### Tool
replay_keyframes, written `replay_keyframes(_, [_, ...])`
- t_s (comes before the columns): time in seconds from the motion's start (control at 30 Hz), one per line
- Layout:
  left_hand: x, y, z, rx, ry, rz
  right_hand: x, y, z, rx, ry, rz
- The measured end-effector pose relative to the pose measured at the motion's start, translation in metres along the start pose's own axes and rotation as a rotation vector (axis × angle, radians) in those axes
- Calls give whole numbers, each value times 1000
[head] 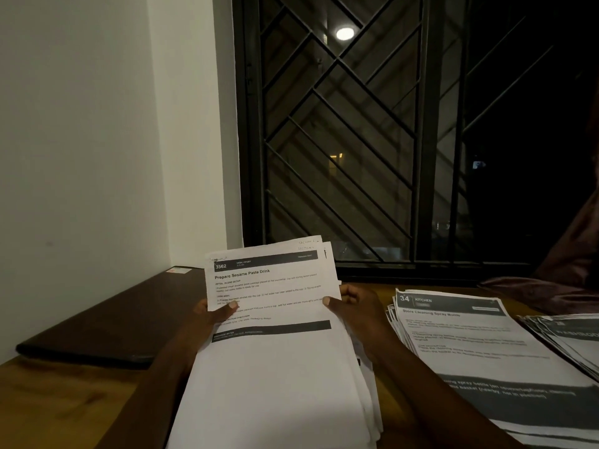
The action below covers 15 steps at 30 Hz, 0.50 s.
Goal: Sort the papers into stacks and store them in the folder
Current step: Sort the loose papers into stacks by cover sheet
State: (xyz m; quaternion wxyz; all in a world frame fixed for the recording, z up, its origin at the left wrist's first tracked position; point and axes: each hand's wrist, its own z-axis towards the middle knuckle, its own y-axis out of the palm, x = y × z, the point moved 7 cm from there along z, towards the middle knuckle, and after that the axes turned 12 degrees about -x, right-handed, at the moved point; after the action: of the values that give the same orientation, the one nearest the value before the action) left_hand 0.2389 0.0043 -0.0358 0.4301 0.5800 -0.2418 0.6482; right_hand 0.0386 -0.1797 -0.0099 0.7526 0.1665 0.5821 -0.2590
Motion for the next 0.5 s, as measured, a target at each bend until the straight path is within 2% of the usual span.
replay_keyframes(0.23, [0, 8, -12, 10, -45, -34, 0, -8, 3, 147, -29, -74])
replay_keyframes(0.4, [-3, 3, -15, 77, -44, -44, 9, -15, 12, 172, 21, -134])
replay_keyframes(0.5, [2, 1, -17, 127, -9, 1, 6, -41, 13, 328, 51, -231])
